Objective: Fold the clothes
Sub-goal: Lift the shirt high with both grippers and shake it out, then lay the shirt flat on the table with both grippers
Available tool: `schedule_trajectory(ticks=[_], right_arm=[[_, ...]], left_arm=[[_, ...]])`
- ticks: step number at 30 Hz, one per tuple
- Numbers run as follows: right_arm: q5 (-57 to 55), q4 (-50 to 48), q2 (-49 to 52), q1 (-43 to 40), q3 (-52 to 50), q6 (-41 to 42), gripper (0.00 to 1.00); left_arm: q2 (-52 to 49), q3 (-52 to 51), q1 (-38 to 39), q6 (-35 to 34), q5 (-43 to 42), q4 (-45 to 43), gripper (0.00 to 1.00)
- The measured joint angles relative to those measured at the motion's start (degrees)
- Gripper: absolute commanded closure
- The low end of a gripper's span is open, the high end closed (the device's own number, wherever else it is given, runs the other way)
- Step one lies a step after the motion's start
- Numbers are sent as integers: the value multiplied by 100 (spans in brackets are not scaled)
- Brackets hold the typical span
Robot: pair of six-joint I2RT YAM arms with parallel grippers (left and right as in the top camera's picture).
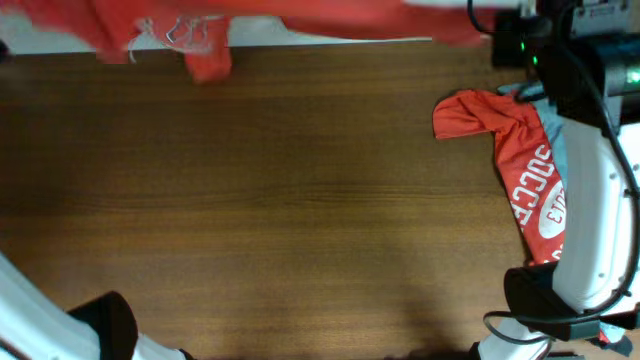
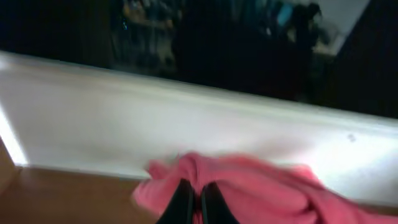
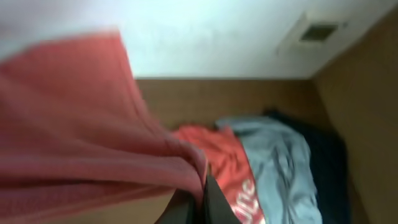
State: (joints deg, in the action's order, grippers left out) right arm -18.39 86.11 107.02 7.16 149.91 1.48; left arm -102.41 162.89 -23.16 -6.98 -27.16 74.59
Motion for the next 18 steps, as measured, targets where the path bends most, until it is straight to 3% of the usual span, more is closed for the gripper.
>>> schedule_trajectory(ticks=[6,11,18], right_arm=[[-66,839,223,-7,-688,4,96],[-39,992,295,-7,-2225,0,96],[81,328,385,-11,-4498,2,96]], left_arm=[[-544,-627,542,708,-31,2015,100],[-1309,-2293,992,1115,208,2186,100],[-1340,-4579,1110,1259,693,2131,100]])
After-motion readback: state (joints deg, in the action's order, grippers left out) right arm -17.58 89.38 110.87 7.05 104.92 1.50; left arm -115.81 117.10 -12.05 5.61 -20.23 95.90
